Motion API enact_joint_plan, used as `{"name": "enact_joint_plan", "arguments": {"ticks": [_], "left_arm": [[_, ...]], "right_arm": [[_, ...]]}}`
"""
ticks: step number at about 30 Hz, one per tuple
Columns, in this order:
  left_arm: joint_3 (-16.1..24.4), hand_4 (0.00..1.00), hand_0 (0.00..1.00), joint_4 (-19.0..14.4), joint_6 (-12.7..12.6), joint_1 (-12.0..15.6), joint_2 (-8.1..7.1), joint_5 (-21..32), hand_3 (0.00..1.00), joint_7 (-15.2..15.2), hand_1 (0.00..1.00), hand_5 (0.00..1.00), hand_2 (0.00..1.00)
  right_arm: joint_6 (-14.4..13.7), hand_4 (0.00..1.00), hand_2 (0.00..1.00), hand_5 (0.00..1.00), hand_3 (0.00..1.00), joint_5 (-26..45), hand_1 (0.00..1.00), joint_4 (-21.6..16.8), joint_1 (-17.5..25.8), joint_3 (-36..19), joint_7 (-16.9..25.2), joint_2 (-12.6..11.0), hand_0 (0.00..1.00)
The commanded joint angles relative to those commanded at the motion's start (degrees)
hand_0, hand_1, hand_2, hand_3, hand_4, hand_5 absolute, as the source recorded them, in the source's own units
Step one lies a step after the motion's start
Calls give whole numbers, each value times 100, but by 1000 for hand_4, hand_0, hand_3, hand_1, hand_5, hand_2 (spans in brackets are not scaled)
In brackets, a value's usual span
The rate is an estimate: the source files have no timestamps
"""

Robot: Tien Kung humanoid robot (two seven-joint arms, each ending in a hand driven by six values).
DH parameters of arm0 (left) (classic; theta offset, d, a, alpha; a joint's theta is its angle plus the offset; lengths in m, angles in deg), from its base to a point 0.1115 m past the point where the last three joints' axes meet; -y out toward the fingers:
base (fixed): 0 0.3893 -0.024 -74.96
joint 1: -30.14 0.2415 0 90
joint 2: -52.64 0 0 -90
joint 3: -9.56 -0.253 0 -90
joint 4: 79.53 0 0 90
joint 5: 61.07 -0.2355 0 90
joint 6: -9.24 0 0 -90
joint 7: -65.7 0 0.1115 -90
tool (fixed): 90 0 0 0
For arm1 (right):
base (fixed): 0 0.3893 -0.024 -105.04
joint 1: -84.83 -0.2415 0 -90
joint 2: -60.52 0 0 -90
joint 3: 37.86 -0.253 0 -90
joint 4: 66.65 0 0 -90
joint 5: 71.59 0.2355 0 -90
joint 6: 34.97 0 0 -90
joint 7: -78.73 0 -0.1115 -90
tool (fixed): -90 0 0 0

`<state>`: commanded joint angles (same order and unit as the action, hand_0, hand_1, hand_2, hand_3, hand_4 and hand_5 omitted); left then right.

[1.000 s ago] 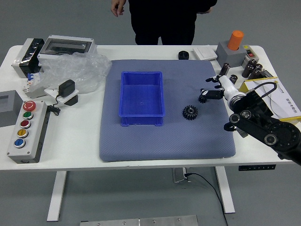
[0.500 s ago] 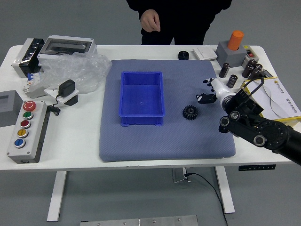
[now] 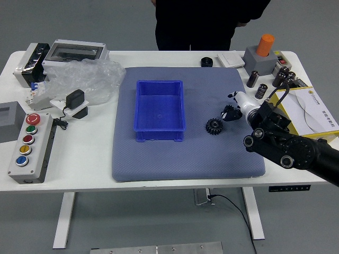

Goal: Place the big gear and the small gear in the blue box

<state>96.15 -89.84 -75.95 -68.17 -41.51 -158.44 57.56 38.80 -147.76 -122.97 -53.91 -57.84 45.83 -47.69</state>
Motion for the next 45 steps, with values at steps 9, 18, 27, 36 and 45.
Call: {"name": "enact_joint_plan", "arguments": {"ticks": [9, 18, 27, 36, 45], "left_arm": [[-4, 585, 757, 0, 4, 7, 10, -9, 815, -5, 741, 137, 769], [-10, 584, 757, 0, 1, 19, 21, -23, 817, -8, 741, 137, 768], [-12, 585, 757, 0, -1, 21, 29, -37, 817, -2, 741, 136, 768], [-13, 584, 757, 0, -6, 26, 42, -34, 814, 0, 741, 135, 767], [-12, 586, 757, 0, -7, 21, 58, -30, 815, 1, 741, 134, 765]], "right_arm": [[-40, 654, 809, 224, 883, -199, 718, 123, 27, -2, 27, 106, 756], [-21, 647, 806, 216, 872, -606, 712, 242, 99, -40, -16, 203, 758], [-119, 636, 790, 211, 850, -792, 699, 394, 171, -63, 70, 259, 740], [-247, 595, 747, 193, 786, -953, 650, 497, 222, -88, 142, 342, 705], [-300, 590, 748, 193, 779, -1003, 650, 644, 284, -106, 186, 432, 702]]}}
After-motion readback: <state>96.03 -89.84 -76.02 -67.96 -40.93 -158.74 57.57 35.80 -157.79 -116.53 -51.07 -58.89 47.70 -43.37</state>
